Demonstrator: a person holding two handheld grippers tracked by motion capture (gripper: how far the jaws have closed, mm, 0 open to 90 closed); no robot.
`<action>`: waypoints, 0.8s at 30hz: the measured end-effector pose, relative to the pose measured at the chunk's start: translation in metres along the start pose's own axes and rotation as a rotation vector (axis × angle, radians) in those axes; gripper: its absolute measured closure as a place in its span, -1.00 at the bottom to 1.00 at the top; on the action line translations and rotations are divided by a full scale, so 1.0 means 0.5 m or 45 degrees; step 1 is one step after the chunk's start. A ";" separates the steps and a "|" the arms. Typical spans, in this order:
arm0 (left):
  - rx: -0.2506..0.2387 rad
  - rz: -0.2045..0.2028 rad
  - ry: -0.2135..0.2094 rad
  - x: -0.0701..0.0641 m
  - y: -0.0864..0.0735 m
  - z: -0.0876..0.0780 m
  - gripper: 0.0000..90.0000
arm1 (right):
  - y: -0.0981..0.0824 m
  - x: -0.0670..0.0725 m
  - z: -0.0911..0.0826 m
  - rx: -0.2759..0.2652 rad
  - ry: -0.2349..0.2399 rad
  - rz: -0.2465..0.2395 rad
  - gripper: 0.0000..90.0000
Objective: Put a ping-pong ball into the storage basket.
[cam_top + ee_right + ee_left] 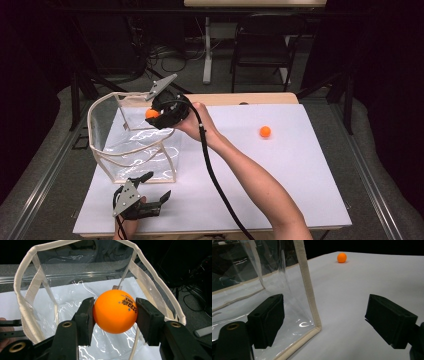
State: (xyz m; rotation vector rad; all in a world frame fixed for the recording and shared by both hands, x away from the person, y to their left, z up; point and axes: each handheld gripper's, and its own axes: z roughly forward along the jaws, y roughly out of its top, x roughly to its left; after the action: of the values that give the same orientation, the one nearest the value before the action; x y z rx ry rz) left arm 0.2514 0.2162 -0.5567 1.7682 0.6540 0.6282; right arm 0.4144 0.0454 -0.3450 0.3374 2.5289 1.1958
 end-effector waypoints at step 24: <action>-0.001 -0.002 0.000 0.000 0.000 0.000 -0.65 | 0.014 0.014 0.049 0.107 0.012 -0.017 0.14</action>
State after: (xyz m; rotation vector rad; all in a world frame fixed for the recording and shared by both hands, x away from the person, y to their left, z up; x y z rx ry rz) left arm 0.2513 0.2160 -0.5566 1.7670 0.6554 0.6270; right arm 0.4178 0.0695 -0.3554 0.3356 2.5909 1.0906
